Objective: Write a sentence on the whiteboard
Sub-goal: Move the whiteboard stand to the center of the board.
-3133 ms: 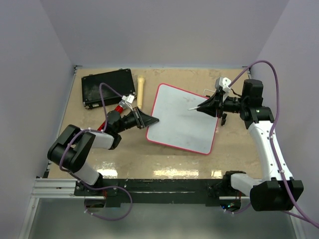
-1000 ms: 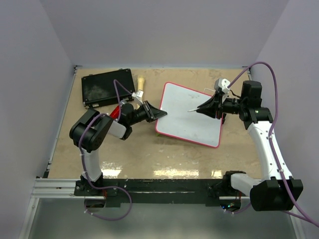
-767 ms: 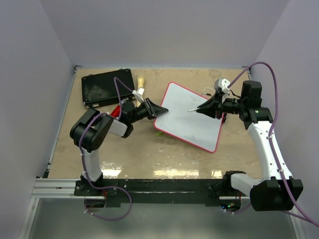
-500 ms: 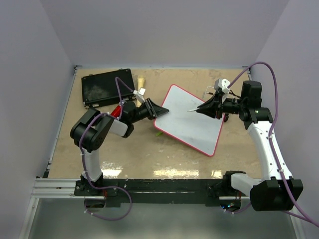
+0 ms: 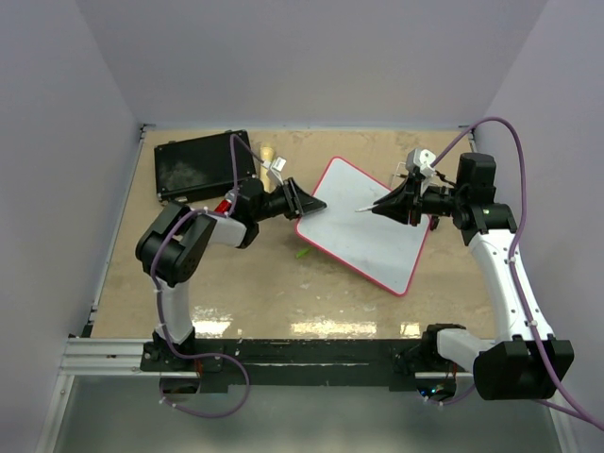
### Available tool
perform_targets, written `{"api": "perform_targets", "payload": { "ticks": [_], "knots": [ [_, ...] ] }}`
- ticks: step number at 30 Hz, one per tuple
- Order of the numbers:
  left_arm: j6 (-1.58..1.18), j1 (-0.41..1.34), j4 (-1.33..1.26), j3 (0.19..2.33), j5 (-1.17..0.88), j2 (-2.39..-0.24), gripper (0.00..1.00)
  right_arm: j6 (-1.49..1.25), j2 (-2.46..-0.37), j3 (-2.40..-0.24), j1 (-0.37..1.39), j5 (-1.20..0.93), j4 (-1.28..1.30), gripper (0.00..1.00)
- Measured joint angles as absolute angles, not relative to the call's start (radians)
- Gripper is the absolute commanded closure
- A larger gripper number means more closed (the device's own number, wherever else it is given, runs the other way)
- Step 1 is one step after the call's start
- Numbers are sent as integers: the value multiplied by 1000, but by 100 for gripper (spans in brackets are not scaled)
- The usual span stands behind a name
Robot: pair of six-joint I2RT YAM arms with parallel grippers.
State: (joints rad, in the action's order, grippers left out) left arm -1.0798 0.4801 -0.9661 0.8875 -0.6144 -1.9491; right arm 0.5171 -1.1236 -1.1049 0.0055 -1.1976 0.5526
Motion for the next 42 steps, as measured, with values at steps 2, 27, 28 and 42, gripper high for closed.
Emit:
{"api": "perform_targets", "payload": {
  "ticks": [2, 27, 28, 42],
  "knots": [
    [-1066, 479, -934, 915, -630, -1958, 60, 517, -1124, -1105, 6, -1198, 553, 100],
    [-939, 432, -634, 1235, -847, -2128, 61, 525, -1124, -1105, 6, -1200, 556, 100],
    [-930, 430, -614, 1250, -850, -2132, 61, 525, -1124, -1105, 6, -1199, 556, 100],
    [-834, 414, -406, 1452, -916, -2236, 70, 526, -1124, -1105, 6, -1200, 557, 100]
  ]
}}
